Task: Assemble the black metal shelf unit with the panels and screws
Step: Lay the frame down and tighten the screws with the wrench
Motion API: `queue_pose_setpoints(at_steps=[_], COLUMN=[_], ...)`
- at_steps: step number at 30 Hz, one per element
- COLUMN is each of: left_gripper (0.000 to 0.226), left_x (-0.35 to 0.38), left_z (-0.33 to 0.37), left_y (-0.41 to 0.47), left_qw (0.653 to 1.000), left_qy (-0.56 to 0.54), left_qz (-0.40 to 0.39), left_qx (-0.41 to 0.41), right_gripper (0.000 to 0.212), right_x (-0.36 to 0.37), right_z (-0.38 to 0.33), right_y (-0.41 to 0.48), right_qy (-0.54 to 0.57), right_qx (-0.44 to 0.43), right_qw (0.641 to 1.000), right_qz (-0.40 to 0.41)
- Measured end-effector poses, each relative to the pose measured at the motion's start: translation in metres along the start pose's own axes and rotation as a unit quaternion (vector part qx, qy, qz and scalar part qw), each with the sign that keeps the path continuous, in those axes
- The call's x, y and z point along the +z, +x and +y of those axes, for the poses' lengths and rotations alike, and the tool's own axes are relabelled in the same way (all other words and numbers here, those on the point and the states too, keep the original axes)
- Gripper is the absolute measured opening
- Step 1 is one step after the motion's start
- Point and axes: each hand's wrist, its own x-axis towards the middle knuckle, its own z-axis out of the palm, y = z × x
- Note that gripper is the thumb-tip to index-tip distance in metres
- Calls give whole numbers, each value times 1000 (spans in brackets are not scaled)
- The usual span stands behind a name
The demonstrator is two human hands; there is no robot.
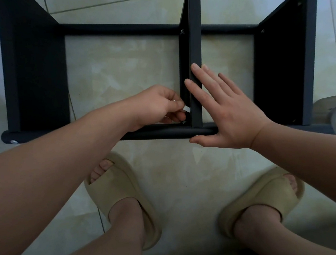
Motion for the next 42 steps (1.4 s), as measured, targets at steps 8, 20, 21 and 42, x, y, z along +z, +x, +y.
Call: queue_pose_setpoints(at_steps=[8,20,21,42], left_gripper=[21,17,18,12], left_x=[-1,-2,-2,-7], left_z=[-2,-6,-6,2], left_y=[-4,-3,-3,-4], left_qw=[999,993,992,982], left_qy=[44,109,119,173], left_qz=[-12,-25,-26,37], left_qx=[19,33,33,72], right_gripper=[108,108,107,107], right_x=[-1,-2,-2,-1], right_z=[0,0,0,0], right_y=[0,0,0,0], right_qy=[-1,2,3,9], right_qx=[0,1,0,-1], right_qw=[1000,1000,1000,1000], right_qz=[-4,-5,-4,-2])
